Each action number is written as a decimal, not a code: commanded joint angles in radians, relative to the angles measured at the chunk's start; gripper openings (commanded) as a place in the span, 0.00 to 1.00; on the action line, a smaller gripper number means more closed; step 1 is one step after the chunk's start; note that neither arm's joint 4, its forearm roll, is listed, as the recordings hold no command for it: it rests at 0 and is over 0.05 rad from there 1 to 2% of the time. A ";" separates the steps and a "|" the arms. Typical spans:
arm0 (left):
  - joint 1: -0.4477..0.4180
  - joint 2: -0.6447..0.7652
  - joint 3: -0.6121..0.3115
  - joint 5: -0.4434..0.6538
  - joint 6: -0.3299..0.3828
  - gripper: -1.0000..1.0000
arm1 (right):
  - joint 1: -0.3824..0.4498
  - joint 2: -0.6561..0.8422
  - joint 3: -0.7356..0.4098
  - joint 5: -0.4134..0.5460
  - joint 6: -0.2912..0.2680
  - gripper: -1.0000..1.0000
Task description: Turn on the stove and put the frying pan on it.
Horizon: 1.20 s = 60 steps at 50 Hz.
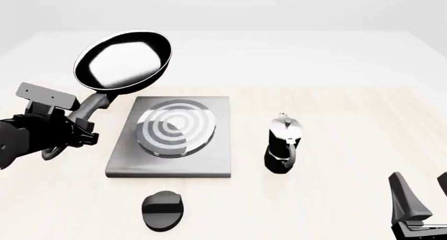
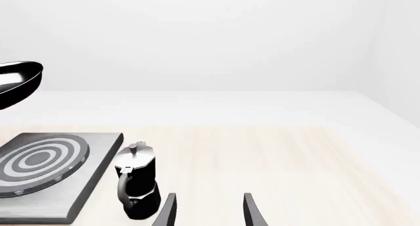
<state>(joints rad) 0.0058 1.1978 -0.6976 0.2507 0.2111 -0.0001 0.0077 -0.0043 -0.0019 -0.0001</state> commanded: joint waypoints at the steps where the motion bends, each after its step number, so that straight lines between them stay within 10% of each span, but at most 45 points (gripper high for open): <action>1: -0.046 -0.069 0.002 0.029 0.026 0.00 | 0.000 0.000 0.000 0.000 0.000 1.00; 60: -0.174 -0.136 0.182 0.024 0.143 0.00 | 0.000 0.000 0.000 0.000 0.000 1.00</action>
<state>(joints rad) -0.1638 1.0515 -0.5175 0.3105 0.3159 -0.0001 0.0078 -0.0043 -0.0019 -0.0001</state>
